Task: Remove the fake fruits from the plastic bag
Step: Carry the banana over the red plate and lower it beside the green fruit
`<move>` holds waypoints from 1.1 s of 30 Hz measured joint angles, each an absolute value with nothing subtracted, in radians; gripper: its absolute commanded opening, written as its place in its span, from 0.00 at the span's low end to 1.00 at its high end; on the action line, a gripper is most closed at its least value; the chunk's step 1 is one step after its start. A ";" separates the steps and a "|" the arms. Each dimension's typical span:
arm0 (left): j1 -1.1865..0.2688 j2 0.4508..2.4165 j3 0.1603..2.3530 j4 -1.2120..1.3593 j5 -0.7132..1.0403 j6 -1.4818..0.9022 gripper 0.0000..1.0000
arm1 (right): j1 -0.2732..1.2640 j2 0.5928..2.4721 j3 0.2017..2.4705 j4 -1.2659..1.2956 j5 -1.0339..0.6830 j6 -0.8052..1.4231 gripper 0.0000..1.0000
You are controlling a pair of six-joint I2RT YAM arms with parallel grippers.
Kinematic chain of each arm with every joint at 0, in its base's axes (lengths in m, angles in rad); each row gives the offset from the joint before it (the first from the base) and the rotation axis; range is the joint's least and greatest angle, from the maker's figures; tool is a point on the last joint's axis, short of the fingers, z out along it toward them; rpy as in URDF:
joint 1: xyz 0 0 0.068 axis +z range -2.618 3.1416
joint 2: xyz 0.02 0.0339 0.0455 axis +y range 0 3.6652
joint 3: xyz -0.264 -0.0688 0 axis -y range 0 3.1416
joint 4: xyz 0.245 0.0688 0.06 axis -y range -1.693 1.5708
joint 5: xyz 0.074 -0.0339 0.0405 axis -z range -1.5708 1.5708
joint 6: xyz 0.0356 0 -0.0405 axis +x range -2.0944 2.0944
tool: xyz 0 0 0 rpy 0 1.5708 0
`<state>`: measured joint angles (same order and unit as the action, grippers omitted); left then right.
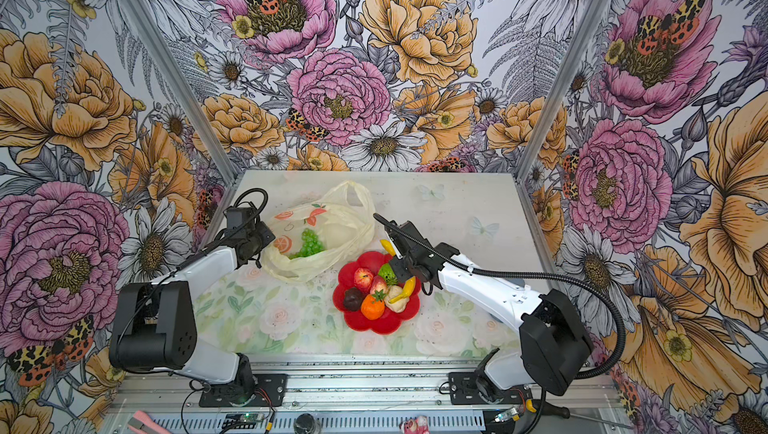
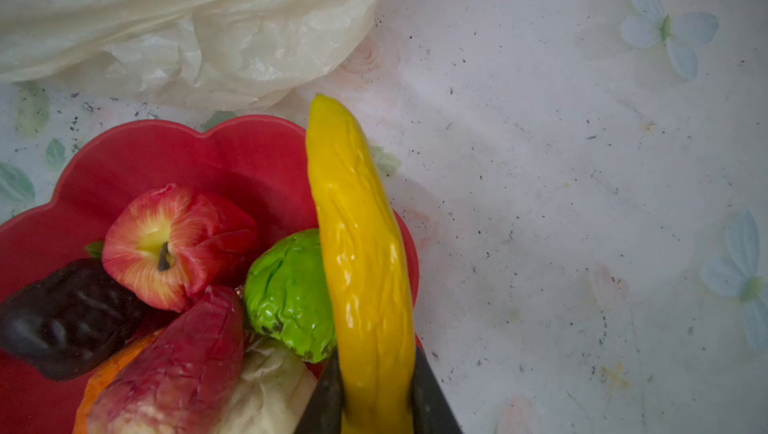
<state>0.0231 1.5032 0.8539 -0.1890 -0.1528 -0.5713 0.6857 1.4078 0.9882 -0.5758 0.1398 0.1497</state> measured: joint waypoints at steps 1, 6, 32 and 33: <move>0.023 1.503 0.854 -0.189 -0.153 -0.571 0.00 | 0.686 1.407 0.982 -0.580 0.138 0.153 0.12; 0.023 1.503 0.853 -0.184 -0.153 -0.571 0.00 | 0.686 1.408 0.961 -0.594 0.136 0.173 0.11; 0.023 1.503 0.845 -0.175 -0.152 -0.575 0.00 | 0.709 1.443 0.889 -0.553 0.173 0.233 0.17; 0.023 1.503 0.844 -0.175 -0.152 -0.575 0.00 | 0.710 1.443 0.888 -0.548 0.174 0.234 0.20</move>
